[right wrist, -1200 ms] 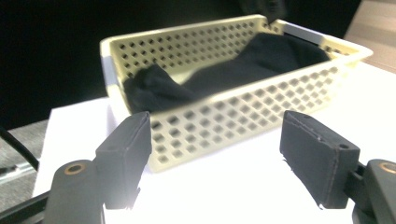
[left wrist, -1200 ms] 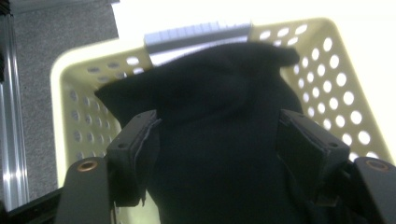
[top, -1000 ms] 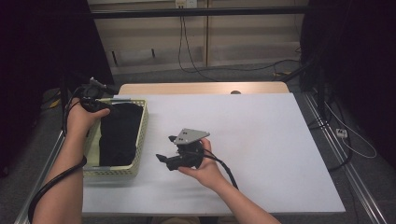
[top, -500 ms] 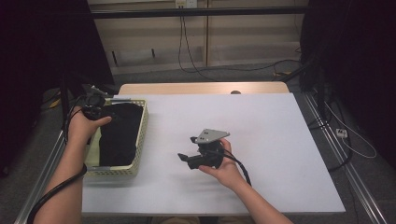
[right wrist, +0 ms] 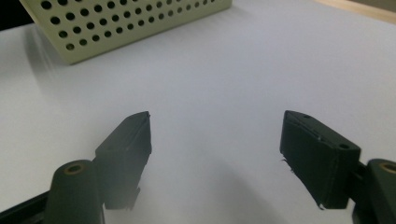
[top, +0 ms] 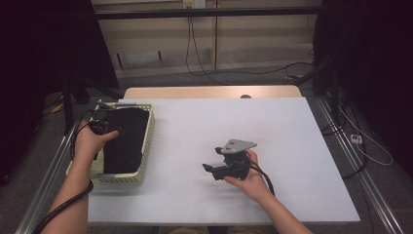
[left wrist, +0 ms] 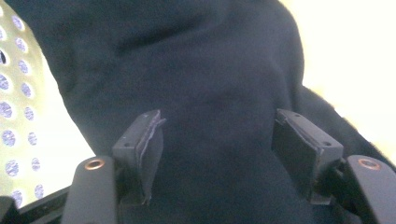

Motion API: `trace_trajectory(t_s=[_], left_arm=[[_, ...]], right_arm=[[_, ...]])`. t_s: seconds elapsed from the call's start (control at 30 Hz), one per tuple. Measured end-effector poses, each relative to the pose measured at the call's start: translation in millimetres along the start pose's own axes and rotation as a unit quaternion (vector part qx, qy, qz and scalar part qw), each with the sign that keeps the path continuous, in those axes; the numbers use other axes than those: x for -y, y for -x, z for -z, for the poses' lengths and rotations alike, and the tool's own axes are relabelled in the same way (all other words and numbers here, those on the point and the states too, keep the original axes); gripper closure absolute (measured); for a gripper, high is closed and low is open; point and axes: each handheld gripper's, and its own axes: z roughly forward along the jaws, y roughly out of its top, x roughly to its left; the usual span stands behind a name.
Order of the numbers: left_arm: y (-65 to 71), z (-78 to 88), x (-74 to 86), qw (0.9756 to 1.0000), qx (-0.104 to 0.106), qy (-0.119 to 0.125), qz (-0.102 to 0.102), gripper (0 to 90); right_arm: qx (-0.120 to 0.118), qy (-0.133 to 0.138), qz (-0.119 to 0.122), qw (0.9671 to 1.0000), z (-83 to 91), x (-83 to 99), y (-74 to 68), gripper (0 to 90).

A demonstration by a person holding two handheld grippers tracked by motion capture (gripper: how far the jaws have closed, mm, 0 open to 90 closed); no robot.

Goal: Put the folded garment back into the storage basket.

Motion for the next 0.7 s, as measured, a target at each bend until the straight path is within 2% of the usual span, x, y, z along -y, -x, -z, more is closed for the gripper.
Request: trace_trajectory(t_s=[0.17,0.2,0.3,0.33,0.4,0.47,0.5,0.7], left_arm=[[-0.8,0.5,3.7,1.0,0.008,-0.002,0.0,44.9],[-1.3,1.4,4.2,0.9999,0.01,-0.005,-0.006,47.0],[0.6,1.9,7.4,0.9997,0.013,-0.019,0.005,59.1],[1.0,2.4,8.4,0.9995,0.015,-0.026,0.007,62.8],[1.6,3.3,11.1,0.9993,0.006,-0.035,0.01,74.5],[0.5,4.6,13.7,0.9991,0.002,-0.041,0.014,80.4],[-0.7,4.3,16.0,0.9991,0.002,-0.036,0.023,82.9],[-11.6,-5.8,28.8,0.9976,0.0,-0.062,0.031,87.5]], right_arm=[[0.006,-0.015,0.003,0.9999,5.5,6.5,5.8,25.1],[0.006,-0.016,0.001,0.9999,6.6,8.1,7.1,25.1],[0.001,-0.012,-0.014,0.9998,10.1,12.1,11.4,25.4],[0.002,-0.013,-0.014,0.9998,11.5,13.1,12.6,25.5],[0.007,-0.015,-0.013,0.9998,14.3,14.7,14.3,25.5],[0.011,-0.014,-0.011,0.9998,17.4,16.1,15.7,25.5],[0.013,-0.014,-0.012,0.9997,19.0,16.6,16.3,25.5],[0.02,-0.006,-0.014,0.9997,24.9,18.9,18.6,25.7]])
